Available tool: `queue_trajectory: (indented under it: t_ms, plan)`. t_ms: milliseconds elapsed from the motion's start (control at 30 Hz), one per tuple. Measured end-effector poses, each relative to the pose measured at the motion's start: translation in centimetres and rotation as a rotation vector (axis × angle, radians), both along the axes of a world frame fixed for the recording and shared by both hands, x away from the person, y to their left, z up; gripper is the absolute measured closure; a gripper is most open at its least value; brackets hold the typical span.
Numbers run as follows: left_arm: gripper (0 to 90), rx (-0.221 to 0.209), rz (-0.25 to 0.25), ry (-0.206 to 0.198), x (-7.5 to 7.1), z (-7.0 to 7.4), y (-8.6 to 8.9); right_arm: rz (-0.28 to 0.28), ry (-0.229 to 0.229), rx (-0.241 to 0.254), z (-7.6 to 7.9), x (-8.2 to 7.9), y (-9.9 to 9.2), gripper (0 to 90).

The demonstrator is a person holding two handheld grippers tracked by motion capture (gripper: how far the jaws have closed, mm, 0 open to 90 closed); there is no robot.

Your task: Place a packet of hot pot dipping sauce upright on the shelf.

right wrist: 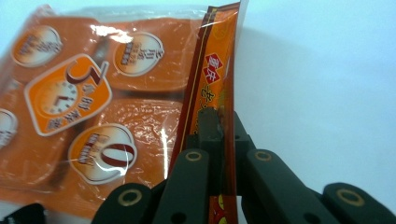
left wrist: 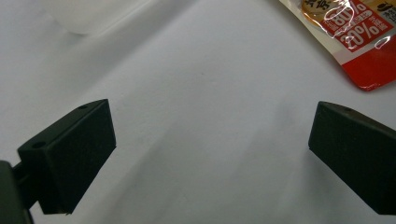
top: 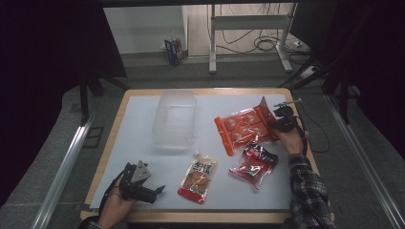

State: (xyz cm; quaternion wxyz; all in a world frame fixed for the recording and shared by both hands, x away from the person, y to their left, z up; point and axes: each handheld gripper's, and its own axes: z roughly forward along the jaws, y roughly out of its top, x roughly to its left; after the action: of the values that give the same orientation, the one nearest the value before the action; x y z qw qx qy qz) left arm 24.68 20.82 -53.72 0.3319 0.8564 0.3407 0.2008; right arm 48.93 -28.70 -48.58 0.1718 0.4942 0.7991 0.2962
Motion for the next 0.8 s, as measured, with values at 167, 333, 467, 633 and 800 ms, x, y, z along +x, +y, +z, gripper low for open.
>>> queue_trajectory:
  t_ms: [167, 333, 467, 633, 800]
  plan:
    - [0.8, 0.001, 0.0, 0.0, 0.0, 0.0, 0.0, 0.0, -0.03, 0.03, 1.5, -0.4, 0.0, 88.8]
    - [0.7, 0.003, 0.0, -0.004, 0.0, 0.0, 0.0, 0.024, -0.073, 0.044, 3.6, -1.1, 0.4, 88.8]
    - [0.7, 0.003, 0.001, -0.007, 0.0, 0.1, 0.0, 0.046, -0.113, 0.05, 5.5, -1.7, 1.1, 88.8]
    - [0.7, 0.003, 0.002, -0.01, -0.1, 0.1, 0.0, 0.076, -0.15, 0.071, 7.7, -2.4, 2.1, 88.8]
    - [0.7, 0.004, 0.001, -0.011, -0.1, 0.1, 0.0, 0.116, -0.175, 0.065, 9.6, -3.1, 3.4, 88.8]
